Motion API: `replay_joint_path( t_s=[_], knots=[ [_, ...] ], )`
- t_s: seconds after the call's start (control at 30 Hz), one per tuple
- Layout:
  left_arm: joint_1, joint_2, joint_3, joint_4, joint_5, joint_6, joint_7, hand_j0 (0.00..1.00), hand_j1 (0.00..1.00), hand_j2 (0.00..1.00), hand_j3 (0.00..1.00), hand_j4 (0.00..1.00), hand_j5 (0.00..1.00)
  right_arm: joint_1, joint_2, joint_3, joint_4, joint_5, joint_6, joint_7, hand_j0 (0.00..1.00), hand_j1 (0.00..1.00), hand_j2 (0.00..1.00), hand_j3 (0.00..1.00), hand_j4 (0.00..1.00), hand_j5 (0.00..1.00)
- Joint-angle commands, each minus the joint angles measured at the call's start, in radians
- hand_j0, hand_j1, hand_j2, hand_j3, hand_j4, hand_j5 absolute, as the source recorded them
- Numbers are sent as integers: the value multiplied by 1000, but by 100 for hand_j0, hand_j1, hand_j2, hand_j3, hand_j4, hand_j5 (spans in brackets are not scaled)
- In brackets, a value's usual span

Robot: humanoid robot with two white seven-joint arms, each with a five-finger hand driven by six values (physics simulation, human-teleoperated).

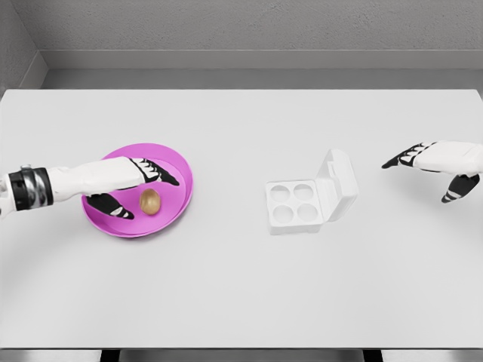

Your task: Pack egg into the box and close the box lid

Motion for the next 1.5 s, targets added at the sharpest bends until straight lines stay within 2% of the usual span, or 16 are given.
replay_joint_path(
  t_s=[0.0,0.8,0.87,0.97,1.03,1.1,1.17,1.47],
  knots=[
    [0,-7,1,5,-2,3,0,93,93,93,93,93,93,-2,-2,0,0,-4,1,0,100,100,100,100,100,100],
    [-2,-20,-25,27,-5,3,0,91,91,91,91,91,91,-2,0,1,-10,-4,1,0,100,100,100,100,100,100],
    [-2,-20,-25,27,-4,3,0,88,88,88,88,88,88,-2,0,1,-11,-4,1,0,100,100,100,100,100,100],
    [0,-19,-25,27,-2,3,0,75,75,75,75,75,75,-2,0,1,-11,-4,-1,0,100,100,100,100,100,100],
    [0,-17,-25,27,-2,3,0,64,64,64,64,64,64,-2,0,1,-10,-4,-47,0,100,100,100,100,100,100],
    [0,-17,-25,27,-2,3,0,58,58,58,58,58,58,-2,0,1,-10,-4,-51,0,100,100,100,100,100,100],
    [0,-14,-25,27,-2,3,0,54,54,54,54,54,54,-2,0,1,-10,-4,-50,0,100,100,100,100,100,100],
    [5,-11,-28,27,-21,3,0,52,52,52,52,52,52,-2,-2,1,-11,-4,-51,0,100,100,100,100,100,100]
  ],
)
